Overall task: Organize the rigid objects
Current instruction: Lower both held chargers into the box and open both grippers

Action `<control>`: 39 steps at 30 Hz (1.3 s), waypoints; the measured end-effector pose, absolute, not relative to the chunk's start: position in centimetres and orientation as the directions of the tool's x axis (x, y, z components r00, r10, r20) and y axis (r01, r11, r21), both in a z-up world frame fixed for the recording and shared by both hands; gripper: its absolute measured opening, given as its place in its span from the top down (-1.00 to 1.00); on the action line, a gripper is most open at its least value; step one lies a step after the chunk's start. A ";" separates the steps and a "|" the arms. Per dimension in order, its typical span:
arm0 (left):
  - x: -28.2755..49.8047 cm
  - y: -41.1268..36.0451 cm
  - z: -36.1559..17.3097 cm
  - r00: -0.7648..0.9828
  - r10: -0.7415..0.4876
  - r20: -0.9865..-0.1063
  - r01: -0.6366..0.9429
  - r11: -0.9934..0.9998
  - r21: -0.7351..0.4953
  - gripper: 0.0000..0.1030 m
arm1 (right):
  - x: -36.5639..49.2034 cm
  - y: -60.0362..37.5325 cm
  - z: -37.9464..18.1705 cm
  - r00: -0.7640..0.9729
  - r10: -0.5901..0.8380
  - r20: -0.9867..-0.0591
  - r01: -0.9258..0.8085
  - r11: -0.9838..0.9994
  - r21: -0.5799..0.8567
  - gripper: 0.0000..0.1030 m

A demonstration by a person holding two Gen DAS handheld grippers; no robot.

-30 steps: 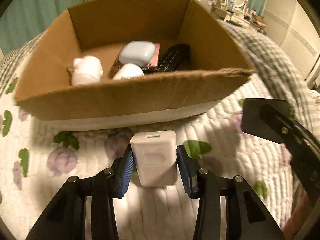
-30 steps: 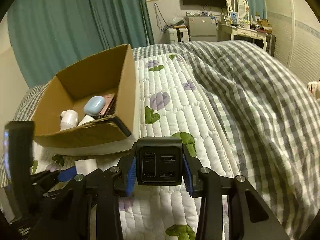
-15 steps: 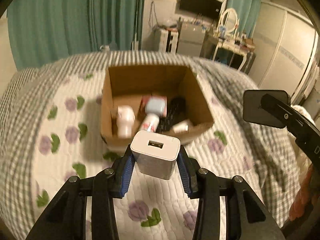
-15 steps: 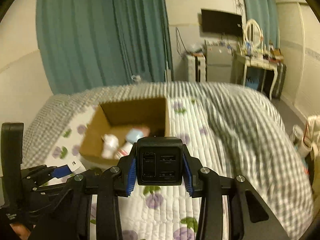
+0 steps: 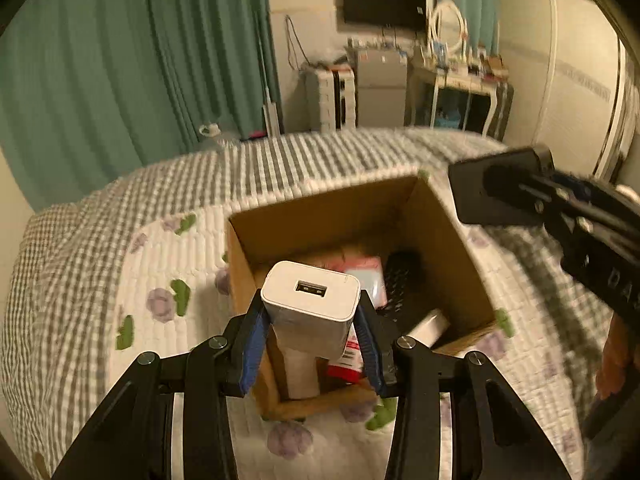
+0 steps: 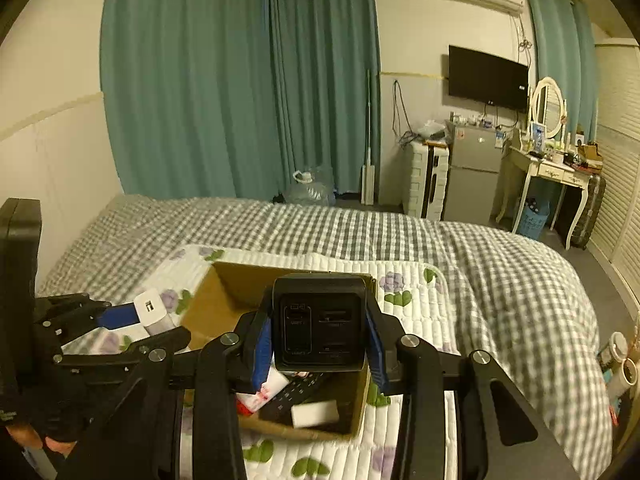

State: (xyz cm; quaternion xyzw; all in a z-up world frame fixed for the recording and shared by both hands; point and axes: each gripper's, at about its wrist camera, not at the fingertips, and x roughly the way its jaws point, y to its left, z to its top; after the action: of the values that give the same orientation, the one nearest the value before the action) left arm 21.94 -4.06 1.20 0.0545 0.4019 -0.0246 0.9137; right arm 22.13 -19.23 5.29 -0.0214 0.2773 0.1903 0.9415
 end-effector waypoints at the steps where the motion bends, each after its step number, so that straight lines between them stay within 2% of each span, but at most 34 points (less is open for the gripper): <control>1: 22.8 -4.1 0.1 0.655 0.005 -0.756 0.093 0.992 0.087 0.18 | 23.1 -19.2 4.4 0.767 0.348 -0.539 -0.371 0.926 0.070 0.27; 4: 25.0 -4.1 -2.8 0.618 0.016 -0.786 0.104 0.989 0.102 0.18 | 26.0 -18.5 1.7 0.743 0.352 -0.569 -0.376 0.923 0.080 0.27; 9: 27.8 -4.6 -5.3 0.613 0.022 -0.790 0.113 0.987 0.115 0.18 | 29.8 -17.6 -2.0 0.714 0.352 -0.604 -0.396 0.916 0.066 0.27; 12: 28.4 -4.5 -5.6 0.612 -0.020 -0.790 0.126 0.989 0.073 0.16 | 31.3 -17.7 -3.2 0.704 0.349 -0.619 -0.399 0.915 0.062 0.27; 14: 28.3 -4.5 -5.6 0.623 -0.046 -0.781 0.137 0.989 0.051 0.08 | 31.9 -17.9 -3.7 0.695 0.356 -0.625 -0.397 0.914 0.078 0.26; 16: 28.0 -4.7 -5.1 0.640 -0.031 -0.768 0.130 0.989 0.069 -0.02 | 32.5 -18.2 -4.0 0.675 0.378 -0.633 -0.393 0.911 0.125 0.26; 19: 27.2 -4.7 -3.9 0.653 -0.029 -0.757 0.117 0.991 0.064 -0.04 | 32.6 -18.6 -3.9 0.673 0.381 -0.634 -0.373 0.915 0.154 0.22; 27: 23.0 -4.3 2.6 0.703 -0.015 -0.711 0.073 0.996 0.051 -0.04 | 28.4 -20.0 3.0 0.728 0.329 -0.601 -0.353 0.932 0.083 0.21; 39: 11.6 -4.1 16.3 0.847 0.010 -0.532 0.013 0.999 0.040 -0.04 | 15.8 -22.2 17.2 0.829 0.253 -0.499 -0.321 0.945 -0.054 0.21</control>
State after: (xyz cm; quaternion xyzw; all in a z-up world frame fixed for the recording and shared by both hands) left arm 11.59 -4.06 16.32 0.0211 0.2768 -0.0009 0.9607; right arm 15.76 -22.18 17.19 -0.0678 0.2508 0.1506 0.9539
